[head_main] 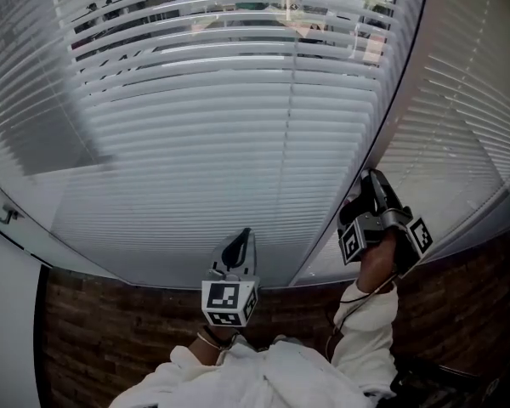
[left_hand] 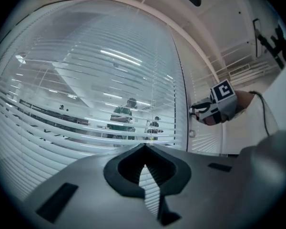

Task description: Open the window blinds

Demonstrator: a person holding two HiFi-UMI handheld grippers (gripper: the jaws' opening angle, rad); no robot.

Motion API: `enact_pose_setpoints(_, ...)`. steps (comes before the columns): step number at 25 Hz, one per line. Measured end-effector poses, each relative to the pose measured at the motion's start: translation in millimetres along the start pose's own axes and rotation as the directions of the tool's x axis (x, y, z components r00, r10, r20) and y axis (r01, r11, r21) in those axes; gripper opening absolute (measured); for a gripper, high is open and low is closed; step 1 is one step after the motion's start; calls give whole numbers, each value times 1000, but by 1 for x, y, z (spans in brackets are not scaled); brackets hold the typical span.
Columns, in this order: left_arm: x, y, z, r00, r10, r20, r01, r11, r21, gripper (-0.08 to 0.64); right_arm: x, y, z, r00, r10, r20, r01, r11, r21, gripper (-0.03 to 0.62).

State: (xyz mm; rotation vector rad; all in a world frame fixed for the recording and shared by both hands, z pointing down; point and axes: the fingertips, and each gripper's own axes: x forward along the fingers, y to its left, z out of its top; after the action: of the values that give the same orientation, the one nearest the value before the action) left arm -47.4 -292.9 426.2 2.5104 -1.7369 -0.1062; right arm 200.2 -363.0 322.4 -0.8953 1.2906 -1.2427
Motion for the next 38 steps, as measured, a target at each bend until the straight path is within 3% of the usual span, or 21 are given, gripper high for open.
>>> enact_pose_setpoints(10,-2,-3,1,1000,13,1,-13,1000,4,-2,-2,-2,-1,999,39,26,-43,985,165,132)
enact_pose_setpoints(16,-2,-2,-1,1000,24,4,-24,1000,10,-2,-1,-6,-1,995,81,52,-94,936,340,132)
enact_pose_setpoints(21,-5,1,-1,999,40,3,-40,999,9,-2,-1,-8,1,993,97,64,-114,919,378,133)
enact_pose_setpoints(23,-5,3,-1,999,48,3,-49,999,6,-2,0,-6,1,992,113,54,-125,932,340,133)
enact_pose_setpoints(25,-6,3,-1,999,53,2,-53,999,1,-2,-4,-2,-2,992,123,30,-126,963,237,133)
enact_pose_setpoints(27,-9,4,-1,998,57,2,-57,998,-1,-2,-17,-4,-11,995,102,-17,-100,993,68,133)
enact_pose_setpoints(28,-10,5,-1,998,60,2,-60,998,-1,-2,-25,-3,-21,994,93,-50,-96,994,-49,133)
enact_pose_setpoints(29,-11,6,-1,998,65,2,-65,998,-3,-2,-32,-1,-36,993,83,-89,-99,975,-199,133)
enact_pose_setpoints(30,-12,7,0,998,70,3,-70,998,-7,-2,-38,-1,-52,989,65,-133,-111,919,-377,133)
enact_pose_setpoints(31,-12,8,2,997,73,6,-73,997,-13,-2,-42,-4,-69,984,32,-173,-126,816,-564,133)
enact_pose_setpoints(32,-13,9,5,997,75,9,-75,997,-19,-2,-47,-12,-84,980,-13,-200,-140,668,-730,133)
enact_pose_setpoints(33,-14,9,7,997,74,13,-74,997,-22,-2,-51,-22,-98,976,-53,-212,-159,495,-855,133)
enact_pose_setpoints(35,-17,7,9,997,70,13,-70,997,-19,-2,-62,-47,-122,971,-97,-217,-200,154,-968,120)
enact_pose_setpoints(36,-18,6,7,998,68,8,-68,998,-15,-2,-68,-63,-131,970,-116,-213,-213,14,-977,48)
enact_pose_setpoints(37,-20,5,3,998,66,-1,-66,998,-11,-2,-74,-81,-137,968,-138,-210,-224,-95,-970,11)
enact_pose_setpoints(38,-22,5,-1,998,63,-14,-63,998,-7,-2,-79,-98,-142,963,-167,-211,-238,-167,-957,11)
